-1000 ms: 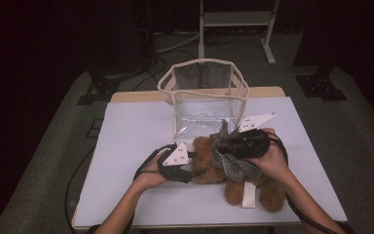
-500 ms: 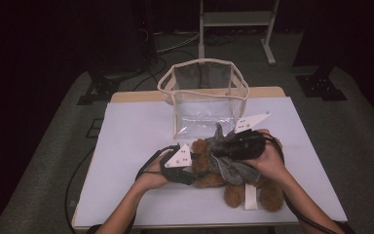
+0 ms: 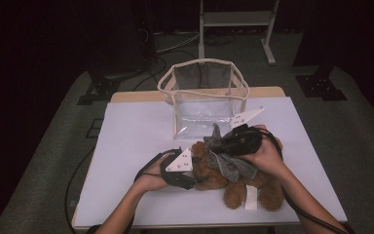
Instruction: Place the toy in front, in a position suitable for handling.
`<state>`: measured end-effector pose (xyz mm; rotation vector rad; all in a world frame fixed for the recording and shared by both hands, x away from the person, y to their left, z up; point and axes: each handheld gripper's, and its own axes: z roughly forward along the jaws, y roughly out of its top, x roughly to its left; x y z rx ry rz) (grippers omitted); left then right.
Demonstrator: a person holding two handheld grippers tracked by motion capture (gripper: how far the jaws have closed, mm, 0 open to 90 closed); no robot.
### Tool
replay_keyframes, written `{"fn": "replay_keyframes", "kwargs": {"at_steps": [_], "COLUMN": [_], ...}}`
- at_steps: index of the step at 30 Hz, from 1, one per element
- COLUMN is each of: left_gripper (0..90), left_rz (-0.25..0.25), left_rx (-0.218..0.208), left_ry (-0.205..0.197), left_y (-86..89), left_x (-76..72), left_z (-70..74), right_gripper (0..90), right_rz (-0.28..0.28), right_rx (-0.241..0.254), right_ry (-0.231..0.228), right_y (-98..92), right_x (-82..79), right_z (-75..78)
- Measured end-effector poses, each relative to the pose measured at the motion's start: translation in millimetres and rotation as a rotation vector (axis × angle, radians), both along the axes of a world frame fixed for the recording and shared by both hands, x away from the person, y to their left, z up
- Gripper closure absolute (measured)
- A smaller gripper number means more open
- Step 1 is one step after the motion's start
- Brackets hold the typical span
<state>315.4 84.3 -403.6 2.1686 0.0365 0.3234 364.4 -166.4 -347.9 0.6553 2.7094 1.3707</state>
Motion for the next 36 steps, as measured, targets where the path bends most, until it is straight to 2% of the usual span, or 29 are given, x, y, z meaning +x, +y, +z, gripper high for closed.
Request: {"fn": "replay_keyframes", "kwargs": {"at_steps": [5, 6, 9, 10, 11, 12, 13, 14, 15, 17, 18, 22, 25, 30, 33, 36], "left_gripper": [42.4, 43.6, 44.5, 44.5, 44.5, 44.5, 44.4, 44.4, 44.2, 44.0, 43.6, 45.4, 47.3, 51.4, 52.7, 53.6], "left_rz": [0.011, 0.024, 0.040, 0.051, 0.064, 0.090, 0.090, 0.099, 0.099, 0.098, 0.101, 0.110, 0.122, 0.154, 0.155, 0.162], "left_rx": [-0.004, -0.005, -0.008, -0.012, -0.017, -0.032, -0.032, -0.043, -0.043, -0.038, -0.033, -0.030, -0.022, -0.041, -0.046, -0.052], "left_ry": [-0.003, -0.018, -0.024, -0.029, -0.030, -0.025, -0.025, -0.016, -0.016, -0.019, -0.024, -0.024, -0.006, 0.001, -0.010, -0.014], "left_y": [0.6, 0.3, 0.2, 0.3, 0.4, 0.3, 0.3, -0.1, -0.1, 0.4, 1.9, 7.2, 13.0, 10.4, 7.3, 3.6], "left_x": [1.8, 2.1, 2.6, 2.9, 3.8, 6.3, 6.3, 7.9, 7.9, 7.8, 7.5, 8.6, 12.9, 18.9, 18.9, 19.8], "left_z": [-1.0, -1.3, -1.3, -1.6, -1.6, -1.2, -1.2, -0.5, -0.5, 0.1, 0.7, 0.9, -3.7, -7.2, -6.9, -5.0], "right_gripper": [69.4, 69.4, 69.4, 69.5, 69.5, 69.4, 69.4, 69.4, 69.4, 69.4, 69.4, 69.5, 69.6, 69.7, 69.9, 70.0], "right_rz": [-0.033, -0.038, -0.043, -0.031, -0.031, -0.014, -0.014, 0.004, 0.004, 0.013, 0.008, -0.009, -0.050, -0.083, -0.064, 0.008], "right_rx": [0.008, 0.012, 0.023, 0.047, 0.047, 0.066, 0.066, 0.066, 0.066, 0.042, 0.012, 0.019, 0.019, 0.026, 0.039, 0.069], "right_ry": [0.014, 0.017, 0.000, -0.017, -0.017, -0.042, -0.042, -0.062, -0.062, -0.078, -0.092, -0.092, -0.104, -0.110, -0.125, -0.137], "right_y": [-15.0, -17.6, -18.7, -19.9, -19.9, -19.3, -19.3, -15.7, -15.7, -10.3, -6.4, -7.2, -11.4, -11.7, -10.6, -3.2], "right_x": [0.1, 0.3, -4.0, -12.6, -12.6, -23.7, -23.7, -34.8, -34.8, -41.0, -40.6, -32.5, -19.8, -10.6, -14.7, -28.0], "right_z": [-1.0, -3.8, -3.5, -1.1, -1.1, 0.6, 0.6, 0.4, 0.4, -2.7, -7.4, -11.4, -10.2, -10.1, -9.0, -7.6]}}
